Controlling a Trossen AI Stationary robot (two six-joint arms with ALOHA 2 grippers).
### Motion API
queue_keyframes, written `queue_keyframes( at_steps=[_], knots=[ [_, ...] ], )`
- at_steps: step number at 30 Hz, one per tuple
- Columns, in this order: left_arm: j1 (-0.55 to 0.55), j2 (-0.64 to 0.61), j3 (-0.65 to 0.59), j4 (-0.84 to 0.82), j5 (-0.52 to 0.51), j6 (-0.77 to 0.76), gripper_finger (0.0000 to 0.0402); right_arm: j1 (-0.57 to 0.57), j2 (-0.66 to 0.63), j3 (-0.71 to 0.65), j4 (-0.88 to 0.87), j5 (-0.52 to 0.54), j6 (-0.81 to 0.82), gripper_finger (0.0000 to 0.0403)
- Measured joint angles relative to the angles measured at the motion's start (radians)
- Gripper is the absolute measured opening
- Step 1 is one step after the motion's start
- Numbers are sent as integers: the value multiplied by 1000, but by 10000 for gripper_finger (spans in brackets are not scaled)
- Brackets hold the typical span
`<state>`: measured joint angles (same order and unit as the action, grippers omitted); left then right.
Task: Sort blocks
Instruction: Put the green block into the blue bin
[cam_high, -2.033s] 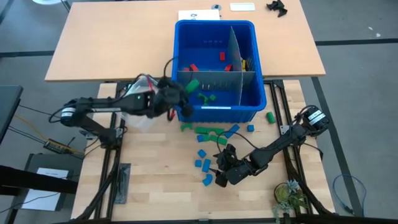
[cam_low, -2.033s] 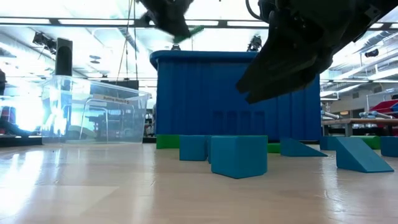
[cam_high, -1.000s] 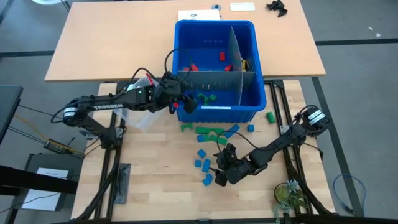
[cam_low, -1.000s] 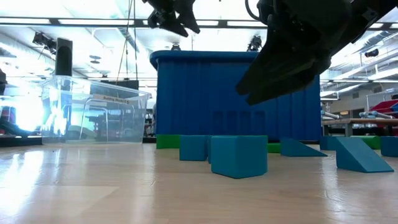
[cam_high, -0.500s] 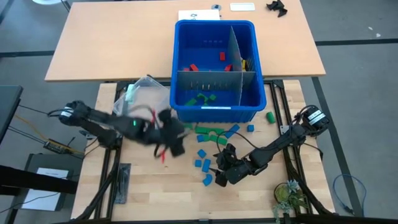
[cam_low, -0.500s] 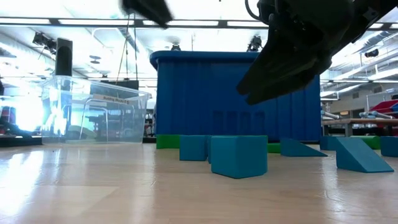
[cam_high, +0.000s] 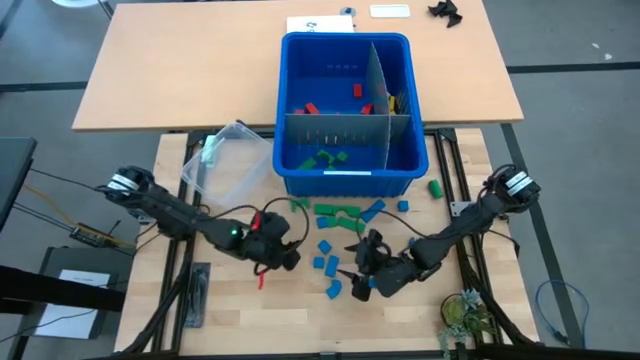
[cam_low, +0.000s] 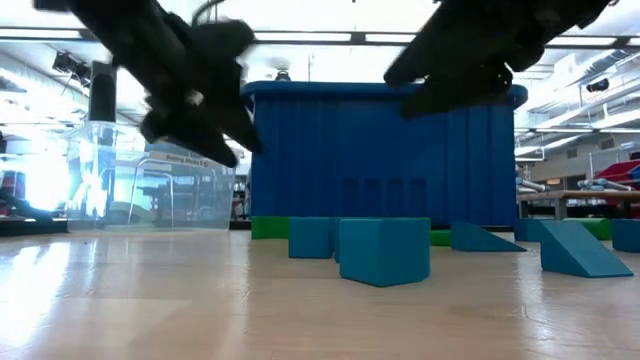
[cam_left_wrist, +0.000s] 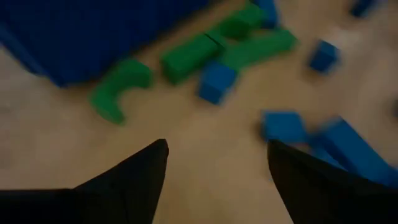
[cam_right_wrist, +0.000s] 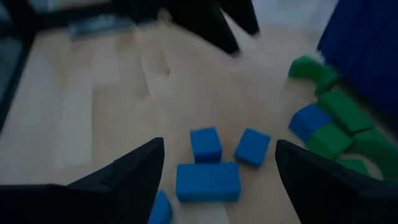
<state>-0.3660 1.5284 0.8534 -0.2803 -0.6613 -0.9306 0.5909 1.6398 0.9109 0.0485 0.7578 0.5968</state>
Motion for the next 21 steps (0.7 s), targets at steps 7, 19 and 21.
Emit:
queue_keyframes(
  at_steps=[7, 19, 21],
  knots=[
    [47, 101, 4, 21, -188, -32, 293, 12, 18, -130, 319, 45, 10, 306],
    [117, 174, 5, 185, -196, 69, 288, -24, 26, -185, 427, -21, 40, 306],
    [131, 174, 5, 192, -185, 108, 285, -23, 25, -186, 426, -29, 40, 306]
  ],
)
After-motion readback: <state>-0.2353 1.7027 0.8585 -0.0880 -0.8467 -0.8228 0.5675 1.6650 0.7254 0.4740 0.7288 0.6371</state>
